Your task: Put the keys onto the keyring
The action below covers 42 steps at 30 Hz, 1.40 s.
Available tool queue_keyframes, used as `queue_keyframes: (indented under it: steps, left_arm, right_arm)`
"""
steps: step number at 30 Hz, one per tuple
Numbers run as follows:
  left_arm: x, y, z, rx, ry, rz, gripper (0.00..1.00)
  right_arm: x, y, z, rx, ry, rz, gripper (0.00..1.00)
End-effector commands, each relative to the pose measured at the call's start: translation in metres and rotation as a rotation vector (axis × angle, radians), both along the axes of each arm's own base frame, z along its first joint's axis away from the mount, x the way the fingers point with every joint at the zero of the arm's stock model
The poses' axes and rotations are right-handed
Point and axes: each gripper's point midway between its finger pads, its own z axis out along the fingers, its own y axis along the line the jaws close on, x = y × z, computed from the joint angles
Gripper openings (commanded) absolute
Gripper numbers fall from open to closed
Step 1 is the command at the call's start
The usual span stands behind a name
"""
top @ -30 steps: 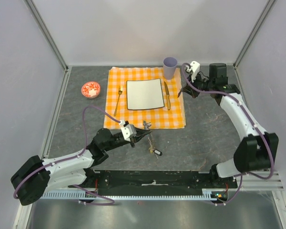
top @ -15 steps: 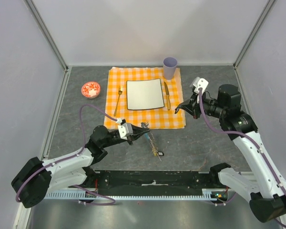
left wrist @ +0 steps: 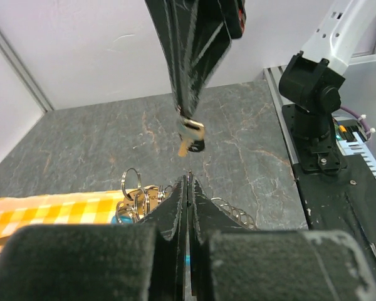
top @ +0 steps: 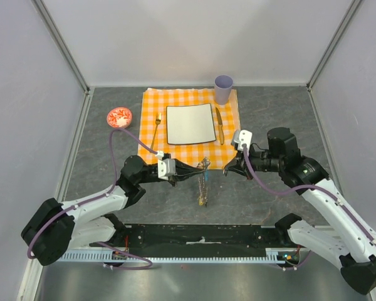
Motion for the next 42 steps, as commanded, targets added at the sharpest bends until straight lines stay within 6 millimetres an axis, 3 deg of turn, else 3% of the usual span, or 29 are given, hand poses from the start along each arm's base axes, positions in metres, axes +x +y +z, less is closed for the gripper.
queue_keyframes:
  steps: [1, 10, 42]
  left_arm:
    - [-0.007, -0.003, 0.03, -0.051, -0.126, -0.075, 0.02]
    - [-0.013, -0.006, 0.017, -0.019, -0.083, -0.13, 0.02]
    - [0.0, -0.011, 0.02, -0.054, 0.033, -0.076, 0.02]
  right_arm:
    - [-0.012, 0.012, -0.009, -0.051, -0.056, 0.099, 0.0]
    - [-0.017, 0.027, -0.009, -0.052, -0.068, 0.154, 0.0]
    - [-0.015, 0.048, -0.014, -0.052, -0.063, 0.187, 0.0]
